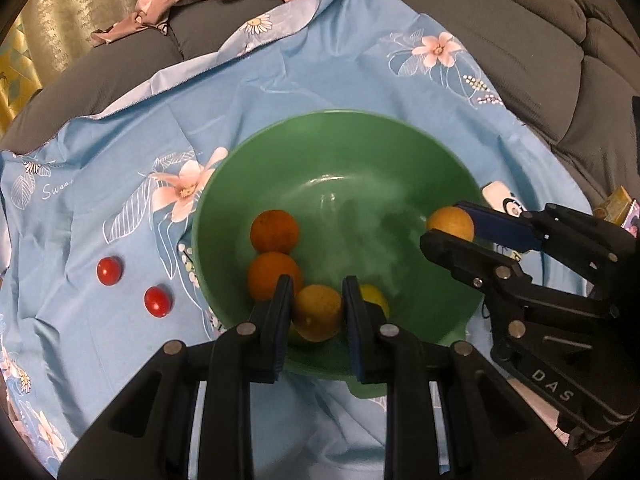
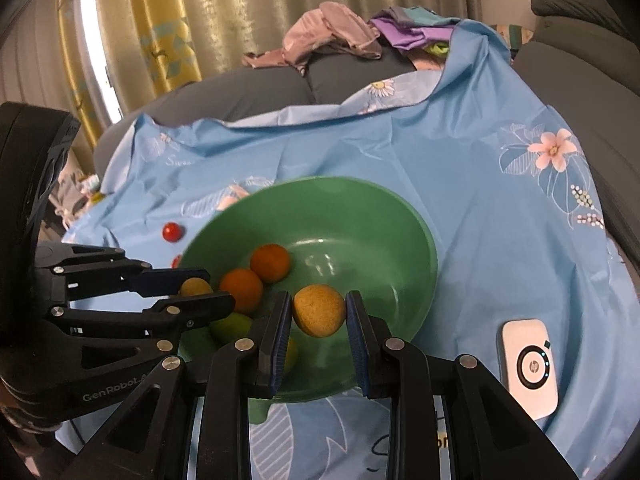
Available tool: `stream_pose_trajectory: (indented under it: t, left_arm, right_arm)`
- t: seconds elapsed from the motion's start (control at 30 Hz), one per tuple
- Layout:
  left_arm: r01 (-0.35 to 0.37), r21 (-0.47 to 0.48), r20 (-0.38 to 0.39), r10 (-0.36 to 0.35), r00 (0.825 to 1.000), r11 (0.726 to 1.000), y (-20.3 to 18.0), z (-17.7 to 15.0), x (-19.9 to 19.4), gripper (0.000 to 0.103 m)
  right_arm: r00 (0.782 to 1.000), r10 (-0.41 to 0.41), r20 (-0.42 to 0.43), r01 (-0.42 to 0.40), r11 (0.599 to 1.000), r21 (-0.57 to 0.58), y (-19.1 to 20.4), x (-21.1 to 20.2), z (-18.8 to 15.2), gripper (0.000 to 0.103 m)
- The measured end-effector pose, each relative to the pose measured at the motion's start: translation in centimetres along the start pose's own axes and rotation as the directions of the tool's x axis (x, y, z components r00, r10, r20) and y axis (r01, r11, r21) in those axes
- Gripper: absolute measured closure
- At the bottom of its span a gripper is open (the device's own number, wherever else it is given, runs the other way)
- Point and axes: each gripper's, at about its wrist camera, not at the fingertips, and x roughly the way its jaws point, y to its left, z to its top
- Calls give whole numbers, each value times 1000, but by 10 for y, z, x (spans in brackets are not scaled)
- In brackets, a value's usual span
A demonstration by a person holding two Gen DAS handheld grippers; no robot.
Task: Organize fruits
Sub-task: 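Lower the tan ball into the green bowl and open the left gripper, then move the open left gripper toward the red cherry tomatoes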
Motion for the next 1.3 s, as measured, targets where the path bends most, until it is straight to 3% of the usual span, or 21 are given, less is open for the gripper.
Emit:
stream_pose_trajectory:
  t: [0.57,0.87,1.0,1.3]
  left_arm:
    - [-21,-8,-21,21,1000,1000,5,-2,9,77]
    - [-55,-38,18,55,998,998,12,-8,-11,43]
    - [-70,-71,36,73,997,995,18,-17,-27,31]
    - [-103,-151,59,113,992,983,42,-53,-64,24]
  right_arm:
    - [998,-42,-45,42,999,-1,3,8,0,74]
    - [998,-60,-34,61,998,12,5,-3,-1,73]
    - [997,-69,-23,69,998,6,10,-13,-1,67]
    - [998,-59,14,59,998,-24,34,-37,-1,67]
